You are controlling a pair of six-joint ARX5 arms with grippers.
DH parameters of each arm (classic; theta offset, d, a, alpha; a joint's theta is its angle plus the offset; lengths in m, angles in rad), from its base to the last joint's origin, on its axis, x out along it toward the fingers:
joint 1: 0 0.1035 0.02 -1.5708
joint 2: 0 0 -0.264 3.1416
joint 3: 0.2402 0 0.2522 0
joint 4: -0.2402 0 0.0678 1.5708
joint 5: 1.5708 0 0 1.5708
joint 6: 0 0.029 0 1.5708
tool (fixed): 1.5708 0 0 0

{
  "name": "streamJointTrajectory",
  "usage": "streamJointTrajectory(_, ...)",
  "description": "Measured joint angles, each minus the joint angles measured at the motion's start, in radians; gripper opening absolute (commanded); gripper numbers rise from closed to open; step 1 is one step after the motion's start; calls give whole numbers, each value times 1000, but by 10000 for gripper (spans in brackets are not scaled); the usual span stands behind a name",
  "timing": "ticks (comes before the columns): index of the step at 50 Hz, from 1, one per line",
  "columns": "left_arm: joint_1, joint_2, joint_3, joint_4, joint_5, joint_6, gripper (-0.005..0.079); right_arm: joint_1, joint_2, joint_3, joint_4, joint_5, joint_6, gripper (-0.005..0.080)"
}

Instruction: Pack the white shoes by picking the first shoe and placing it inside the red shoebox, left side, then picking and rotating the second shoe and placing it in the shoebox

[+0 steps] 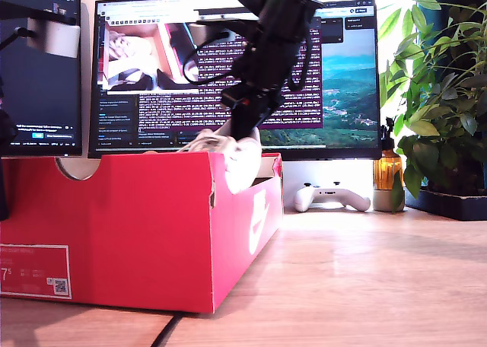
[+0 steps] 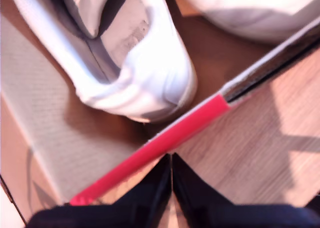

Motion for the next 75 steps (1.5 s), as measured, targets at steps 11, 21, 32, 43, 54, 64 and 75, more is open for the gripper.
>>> streamJointTrajectory(11, 0, 0, 0, 2, 0, 0, -19, 11, 0, 6, -3, 93, -2, 175)
streamJointTrajectory(21, 0, 0, 0, 3, 3, -20, -19, 21, 0, 121, -107, 122, 111, -11)
streamJointTrajectory(32, 0, 0, 0, 5, 31, -21, -19, 32, -5, 293, -241, 122, 317, -11)
streamJointTrajectory(43, 0, -7, 0, -83, -43, -36, -19, 7, -5, 345, -398, 121, 483, -11)
streamJointTrajectory(54, 0, -144, 0, -153, -60, -102, -19, -75, -5, 345, -537, 72, 583, -11)
streamJointTrajectory(64, 0, -301, 0, -145, -19, -159, -19, -145, -5, 345, -602, 70, 626, -11)
streamJointTrajectory(75, 34, -378, 0, 17, 12, -185, -19, -147, -5, 334, -601, 149, 663, -11)
